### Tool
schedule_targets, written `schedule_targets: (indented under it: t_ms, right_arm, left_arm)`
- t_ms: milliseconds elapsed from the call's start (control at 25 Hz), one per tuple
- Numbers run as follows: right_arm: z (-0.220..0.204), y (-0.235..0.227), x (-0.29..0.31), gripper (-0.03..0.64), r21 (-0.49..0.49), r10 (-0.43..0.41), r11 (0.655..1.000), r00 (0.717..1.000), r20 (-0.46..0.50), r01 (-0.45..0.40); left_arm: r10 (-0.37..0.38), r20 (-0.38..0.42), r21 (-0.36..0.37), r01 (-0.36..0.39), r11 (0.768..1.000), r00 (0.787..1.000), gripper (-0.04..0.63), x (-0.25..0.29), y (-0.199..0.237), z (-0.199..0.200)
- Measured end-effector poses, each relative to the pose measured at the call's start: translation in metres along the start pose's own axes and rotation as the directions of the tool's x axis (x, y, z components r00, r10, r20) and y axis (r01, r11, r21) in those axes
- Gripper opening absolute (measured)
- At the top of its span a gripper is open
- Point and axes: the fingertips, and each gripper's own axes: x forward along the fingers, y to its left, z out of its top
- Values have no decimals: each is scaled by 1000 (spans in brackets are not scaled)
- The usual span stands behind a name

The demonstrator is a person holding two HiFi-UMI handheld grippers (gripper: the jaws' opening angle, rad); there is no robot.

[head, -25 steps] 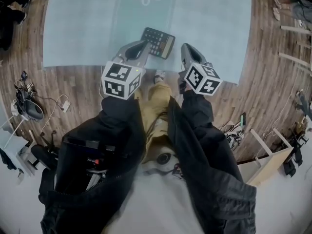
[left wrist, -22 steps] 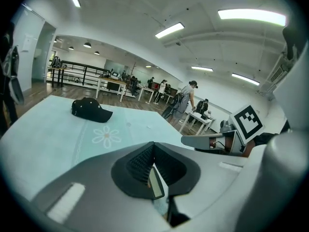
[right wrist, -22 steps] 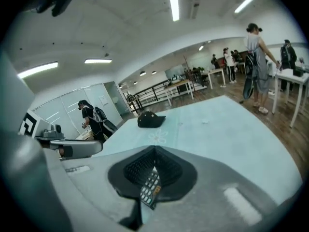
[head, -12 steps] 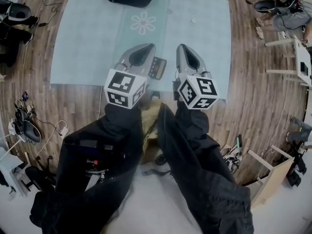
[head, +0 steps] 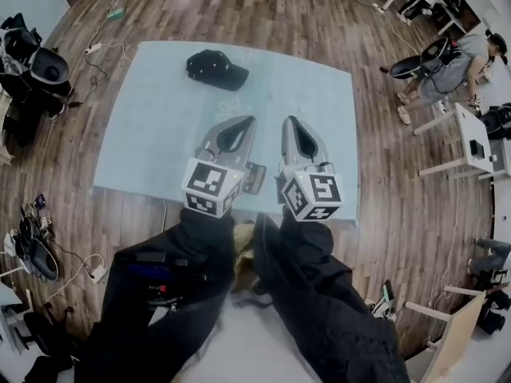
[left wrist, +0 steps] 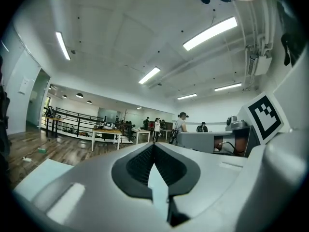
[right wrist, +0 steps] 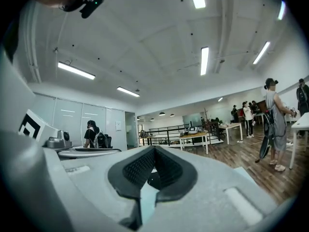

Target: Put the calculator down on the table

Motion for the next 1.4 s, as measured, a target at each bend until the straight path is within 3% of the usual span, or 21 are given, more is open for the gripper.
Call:
schedule_targets:
  t_ms: [200, 440, 680, 1000, 1400]
  right_arm:
    - [25, 0, 8, 0, -28, 17, 999, 998, 55, -16]
    - [38, 11, 8, 0, -81, 55, 995, 996, 69, -50]
    - [42, 13, 5, 0, -105, 37, 994, 997, 68, -29]
    - [46, 11, -2, 0, -115, 19, 993, 997, 74, -10]
    - [47, 12, 3, -5, -135, 2, 991, 996, 84, 9]
  left_arm:
    - [10, 37, 15, -11, 1000, 999, -3, 9, 2, 19]
    - [70, 108, 27, -73, 997, 992, -3, -2, 11, 39]
    - [36, 53, 10, -36, 999, 998, -3, 2, 9, 27]
    - [-4, 42, 27, 3, 1000, 999, -3, 6, -3, 29]
    - [11, 35, 40, -13, 999, 999, -3, 5, 1, 28]
